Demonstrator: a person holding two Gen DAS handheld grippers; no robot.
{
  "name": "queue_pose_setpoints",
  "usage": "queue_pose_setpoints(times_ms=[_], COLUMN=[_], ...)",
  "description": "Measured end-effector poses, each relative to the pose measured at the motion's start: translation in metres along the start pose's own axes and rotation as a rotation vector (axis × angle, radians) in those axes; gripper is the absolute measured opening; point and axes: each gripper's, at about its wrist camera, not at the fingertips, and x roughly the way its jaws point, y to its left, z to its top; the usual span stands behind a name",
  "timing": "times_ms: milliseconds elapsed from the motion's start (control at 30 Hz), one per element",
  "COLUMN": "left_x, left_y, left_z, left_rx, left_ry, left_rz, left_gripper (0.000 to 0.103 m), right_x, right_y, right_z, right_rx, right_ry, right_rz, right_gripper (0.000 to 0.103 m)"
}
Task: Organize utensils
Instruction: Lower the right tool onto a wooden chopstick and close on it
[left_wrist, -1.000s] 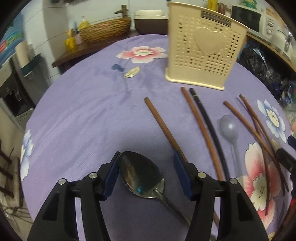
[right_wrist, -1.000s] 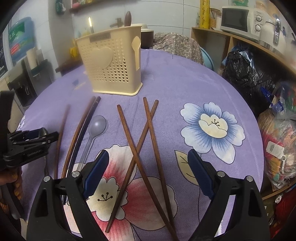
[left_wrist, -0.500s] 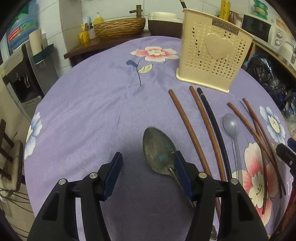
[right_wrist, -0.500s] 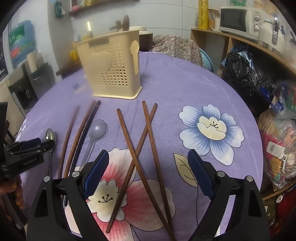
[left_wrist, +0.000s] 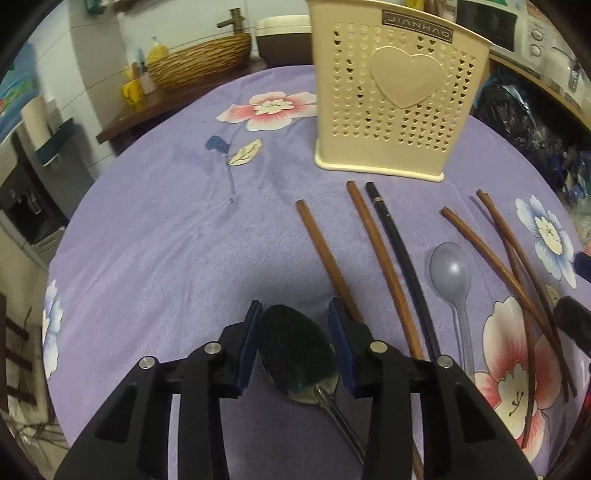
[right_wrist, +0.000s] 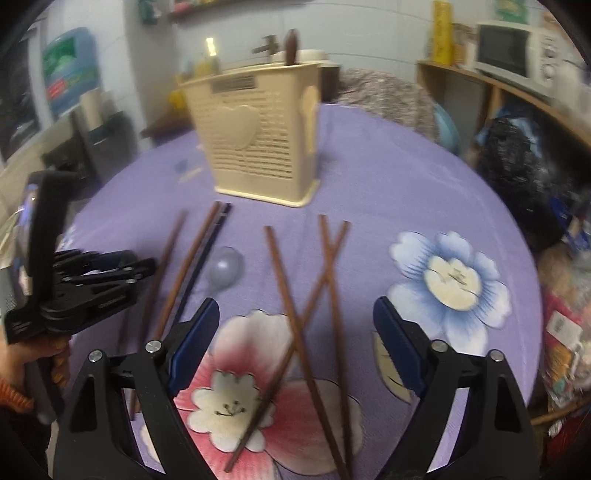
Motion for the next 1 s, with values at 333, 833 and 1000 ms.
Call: queue_pose_setpoints(times_ms=[333,833,1000], left_x=[-0.022,-0.011,-0.001], left_y=[0.026,0.014,0.000], left_z=[-0.016,-0.023,-0.003], left_rx=[-0.107,-0.156,-0.088], left_ry=[-0.033,0.010,0.031], left_rz=[-0.028,0.053,0.037], left_gripper=[0.046,0.055,0.041], right_x=[0.056,0.091,0.090], right_y=[0.006,0.007,0.006], right_z=[0.033,0.044,0.044], right_rx=[-0.169,-0.159,-0.138], right_ry=[0.153,0.218,0.218], right_rz=[0.012,0.003,-0.008], right_gripper=[0.040,0.032,0.031])
